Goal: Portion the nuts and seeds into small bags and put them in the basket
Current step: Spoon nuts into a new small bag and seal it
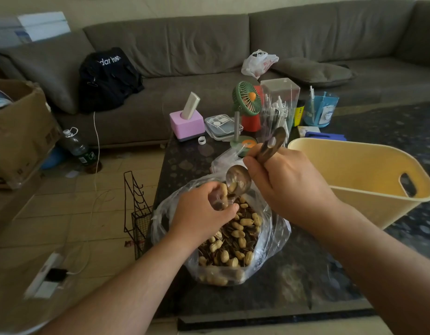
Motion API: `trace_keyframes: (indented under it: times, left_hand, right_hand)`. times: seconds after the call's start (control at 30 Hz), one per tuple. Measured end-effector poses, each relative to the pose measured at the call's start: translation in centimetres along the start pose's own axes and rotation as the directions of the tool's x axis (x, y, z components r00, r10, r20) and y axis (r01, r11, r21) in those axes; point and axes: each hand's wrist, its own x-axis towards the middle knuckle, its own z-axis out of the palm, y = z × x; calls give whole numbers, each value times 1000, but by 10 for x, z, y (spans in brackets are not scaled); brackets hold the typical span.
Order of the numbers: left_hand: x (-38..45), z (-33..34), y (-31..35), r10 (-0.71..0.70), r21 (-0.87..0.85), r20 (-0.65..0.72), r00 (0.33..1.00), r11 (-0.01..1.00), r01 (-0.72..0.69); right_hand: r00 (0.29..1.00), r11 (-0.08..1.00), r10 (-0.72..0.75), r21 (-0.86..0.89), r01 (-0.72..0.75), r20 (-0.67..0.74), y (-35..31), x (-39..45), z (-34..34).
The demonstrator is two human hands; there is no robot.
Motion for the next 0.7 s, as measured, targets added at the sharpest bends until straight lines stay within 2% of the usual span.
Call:
trace_keyframes:
  times: [0.2, 0.37, 0.5, 0.63, 0.7]
  left_hand:
    - [1, -1, -3, 27, -59, -57, 998, 998, -30]
    - [3, 0, -6, 1, -121, -64, 998, 993, -9]
    - [3, 3, -8, 19, -220, -72, 997, 975, -35]
    - [3, -1, -5, 29, -291, -137, 990, 954, -68]
    - [2, -6, -3, 7, -395, -177, 984, 916, -77]
  right_hand:
    - [999, 1000, -5, 9, 6, -50, 1, 1, -3]
    - [995, 995, 39, 100, -29, -97, 3, 3, -7]
    - [989, 999, 21, 50, -14, -146, 1, 4, -6]
    - [965, 990, 116, 107, -93, -234, 1, 4, -12]
    - [961, 979, 188, 119, -166, -202, 5, 3, -13]
